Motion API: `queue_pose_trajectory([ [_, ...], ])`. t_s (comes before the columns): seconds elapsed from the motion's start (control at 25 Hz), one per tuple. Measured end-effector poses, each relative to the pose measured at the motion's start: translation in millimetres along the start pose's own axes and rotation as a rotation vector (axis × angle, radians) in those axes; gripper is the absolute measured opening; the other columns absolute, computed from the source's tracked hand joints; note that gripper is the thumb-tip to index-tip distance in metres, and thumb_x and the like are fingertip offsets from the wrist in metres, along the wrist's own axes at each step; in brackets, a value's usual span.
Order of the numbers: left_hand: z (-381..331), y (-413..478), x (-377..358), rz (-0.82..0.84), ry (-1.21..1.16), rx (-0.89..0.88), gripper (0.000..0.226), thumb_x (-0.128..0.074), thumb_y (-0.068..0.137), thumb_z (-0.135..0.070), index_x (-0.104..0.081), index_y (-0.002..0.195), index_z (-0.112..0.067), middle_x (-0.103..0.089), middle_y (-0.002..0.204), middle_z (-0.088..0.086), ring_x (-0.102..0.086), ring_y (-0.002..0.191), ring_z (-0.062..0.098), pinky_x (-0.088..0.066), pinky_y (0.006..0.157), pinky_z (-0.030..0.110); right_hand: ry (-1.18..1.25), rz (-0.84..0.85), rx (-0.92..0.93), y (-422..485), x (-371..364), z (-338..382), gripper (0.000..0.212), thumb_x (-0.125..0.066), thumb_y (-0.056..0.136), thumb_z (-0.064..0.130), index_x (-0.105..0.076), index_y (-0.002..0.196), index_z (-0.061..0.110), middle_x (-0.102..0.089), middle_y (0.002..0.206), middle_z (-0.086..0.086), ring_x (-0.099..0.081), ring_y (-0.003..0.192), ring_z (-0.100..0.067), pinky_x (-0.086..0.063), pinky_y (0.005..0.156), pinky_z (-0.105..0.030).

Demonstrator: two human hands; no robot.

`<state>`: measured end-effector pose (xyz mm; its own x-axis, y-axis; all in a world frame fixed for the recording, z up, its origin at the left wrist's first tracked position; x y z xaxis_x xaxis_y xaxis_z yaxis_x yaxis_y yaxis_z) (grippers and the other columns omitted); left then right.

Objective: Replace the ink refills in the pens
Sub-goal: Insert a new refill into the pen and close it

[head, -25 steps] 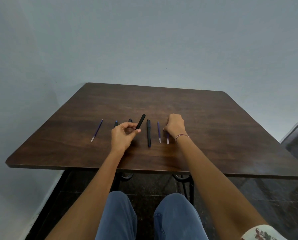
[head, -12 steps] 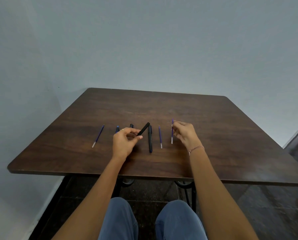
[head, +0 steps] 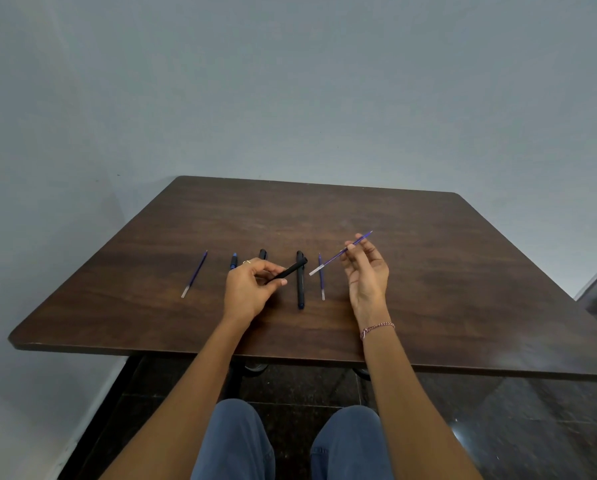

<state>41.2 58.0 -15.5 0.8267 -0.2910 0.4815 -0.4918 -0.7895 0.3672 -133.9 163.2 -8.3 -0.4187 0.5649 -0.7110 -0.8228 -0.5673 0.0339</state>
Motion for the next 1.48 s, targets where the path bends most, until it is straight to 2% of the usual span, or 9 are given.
queue_pose_trajectory([
  [0.2,0,0,-1,0.019,0.024,0.001,0.026,-0.08,0.069,-0.009,-0.072,0.089,-0.024,-0.066,0.086,-0.011,-0.062,0.079,0.001,-0.048,0.071,0.013,0.079,-0.003,0.071,1,1,2,0.023,-0.058,0.086,-0.01,-0.065,0.096,0.01,-0.07,0.077,-0.001,-0.069,0.073,-0.01,-0.058,0.07,-0.023],
  [0.4,-1,0,-1,0.033,0.03,0.002,0.026,-0.08,0.07,-0.009,-0.071,0.09,-0.023,-0.065,0.086,-0.011,-0.063,0.08,0.002,-0.05,0.071,0.015,0.08,0.016,0.095,0,0,2,0.022,-0.06,0.085,-0.011,-0.065,0.088,0.011,-0.064,0.099,-0.009,-0.07,0.076,-0.01,-0.058,0.069,-0.024],
  [0.48,-2,-1,-1,0.032,0.031,0.002,0.026,-0.08,0.07,-0.009,-0.071,0.089,-0.023,-0.064,0.085,-0.012,-0.063,0.08,0.002,-0.049,0.07,0.014,0.066,0.013,0.099,0,-1,1,0.022,-0.06,0.084,-0.01,-0.065,0.088,0.011,-0.063,0.102,-0.01,-0.07,0.077,-0.011,-0.057,0.069,-0.024],
  [0.56,-2,-1,-1,0.032,0.034,-0.001,0.026,-0.08,0.07,-0.009,-0.071,0.089,-0.024,-0.064,0.085,-0.013,-0.062,0.08,0.002,-0.048,0.069,0.013,0.057,0.008,0.102,0,0,2,0.022,-0.061,0.084,-0.01,-0.065,0.088,0.012,-0.066,0.099,-0.007,-0.071,0.078,-0.011,-0.057,0.069,-0.024],
  [0.72,-3,-2,-1,0.032,0.029,-0.005,0.026,-0.08,0.07,-0.009,-0.072,0.089,-0.023,-0.063,0.083,-0.015,-0.062,0.078,0.0,-0.047,0.067,0.01,-0.003,0.052,0.116,-2,-1,1,0.023,-0.061,0.083,-0.01,-0.064,0.09,0.011,-0.073,0.08,0.002,-0.071,0.077,-0.01,-0.058,0.071,-0.024],
  [0.92,-3,-2,-1,0.017,0.037,-0.009,0.025,-0.081,0.069,-0.01,-0.072,0.09,-0.022,-0.063,0.084,-0.013,-0.061,0.078,0.0,-0.045,0.066,0.009,-0.175,0.158,0.126,-5,-5,-3,0.022,-0.064,0.081,-0.01,-0.064,0.092,0.01,-0.07,0.091,-0.009,-0.07,0.083,-0.015,-0.058,0.071,-0.027],
  [1.16,-2,-2,-1,0.008,0.014,-0.032,0.025,-0.081,0.069,-0.009,-0.073,0.09,-0.02,-0.063,0.083,-0.012,-0.061,0.077,0.001,-0.046,0.067,0.009,-0.414,0.342,0.164,-11,-10,-10,0.021,-0.069,0.079,-0.008,-0.065,0.091,0.008,-0.074,0.083,-0.002,-0.071,0.083,-0.015,-0.057,0.07,-0.023],
  [1.32,-2,-1,-1,0.014,0.001,-0.033,0.026,-0.081,0.068,-0.009,-0.073,0.09,-0.022,-0.063,0.082,-0.015,-0.061,0.077,0.0,-0.047,0.067,0.009,-0.467,0.404,0.173,-12,-11,-14,0.016,-0.067,0.081,-0.006,-0.067,0.085,0.01,-0.074,0.087,0.002,-0.071,0.083,-0.014,-0.057,0.071,-0.023],
  [1.48,-1,-1,-1,0.011,-0.01,-0.03,0.026,-0.081,0.068,-0.009,-0.073,0.089,-0.023,-0.064,0.082,-0.015,-0.062,0.077,0.0,-0.048,0.068,0.012,-0.455,0.394,0.149,-11,-10,-16,0.008,-0.062,0.089,0.009,-0.07,0.091,0.009,-0.073,0.08,-0.002,-0.07,0.078,-0.015,-0.059,0.073,-0.028],
])
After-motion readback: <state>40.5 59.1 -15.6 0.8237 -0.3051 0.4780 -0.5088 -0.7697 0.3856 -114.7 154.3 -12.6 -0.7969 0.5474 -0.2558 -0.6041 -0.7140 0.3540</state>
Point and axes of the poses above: each hand's wrist, its own y-axis towards the middle knuckle, its own x-axis out of the back of the hand, z = x × y, the point moved 2 cm from there along y, towards the middle knuckle
